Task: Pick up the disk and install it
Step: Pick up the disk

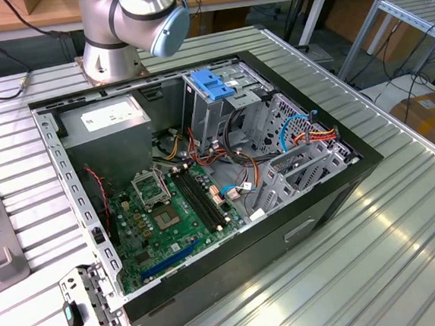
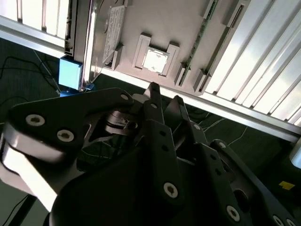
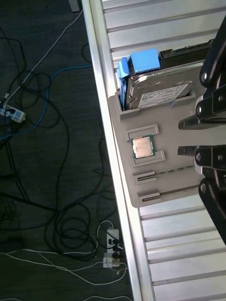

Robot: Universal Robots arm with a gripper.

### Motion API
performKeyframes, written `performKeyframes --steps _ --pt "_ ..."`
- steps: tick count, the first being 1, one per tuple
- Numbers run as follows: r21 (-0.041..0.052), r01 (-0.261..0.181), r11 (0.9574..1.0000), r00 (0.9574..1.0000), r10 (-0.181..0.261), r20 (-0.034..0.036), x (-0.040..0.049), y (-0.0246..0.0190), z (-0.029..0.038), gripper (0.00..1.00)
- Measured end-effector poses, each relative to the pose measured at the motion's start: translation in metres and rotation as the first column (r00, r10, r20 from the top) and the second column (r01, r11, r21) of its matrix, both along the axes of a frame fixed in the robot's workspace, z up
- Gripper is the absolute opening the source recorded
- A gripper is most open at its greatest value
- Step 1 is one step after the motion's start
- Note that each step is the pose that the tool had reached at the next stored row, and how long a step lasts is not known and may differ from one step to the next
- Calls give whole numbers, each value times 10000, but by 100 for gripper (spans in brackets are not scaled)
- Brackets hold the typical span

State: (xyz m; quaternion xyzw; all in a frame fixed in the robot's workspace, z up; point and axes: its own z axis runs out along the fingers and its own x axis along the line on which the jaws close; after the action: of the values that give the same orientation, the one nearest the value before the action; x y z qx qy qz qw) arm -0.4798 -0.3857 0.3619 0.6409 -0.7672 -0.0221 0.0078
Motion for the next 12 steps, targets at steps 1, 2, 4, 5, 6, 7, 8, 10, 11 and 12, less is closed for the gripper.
performKeyframes --steps 1,2,4,5,6,7,8,10,11,12 --pt "0 1 10000 10000 -1 0 0 0 0 29" --pt "0 3 10000 10000 -3 0 0 0 0 36" --pt "0 5 10000 10000 -5 1 0 0 0 47" --pt "0 7 10000 10000 -7 1 0 0 0 47" --pt "0 8 10000 10000 -8 0 0 0 0 47" --pt "0 9 10000 10000 -9 0 0 0 0 54" --pt "0 11 10000 10000 -11 0 0 0 0 54" --pt "0 15 10000 10000 -15 1 0 0 0 54" --pt "0 17 10000 10000 -17 0 0 0 0 54" --pt "0 18 10000 10000 -18 0 0 0 0 54"
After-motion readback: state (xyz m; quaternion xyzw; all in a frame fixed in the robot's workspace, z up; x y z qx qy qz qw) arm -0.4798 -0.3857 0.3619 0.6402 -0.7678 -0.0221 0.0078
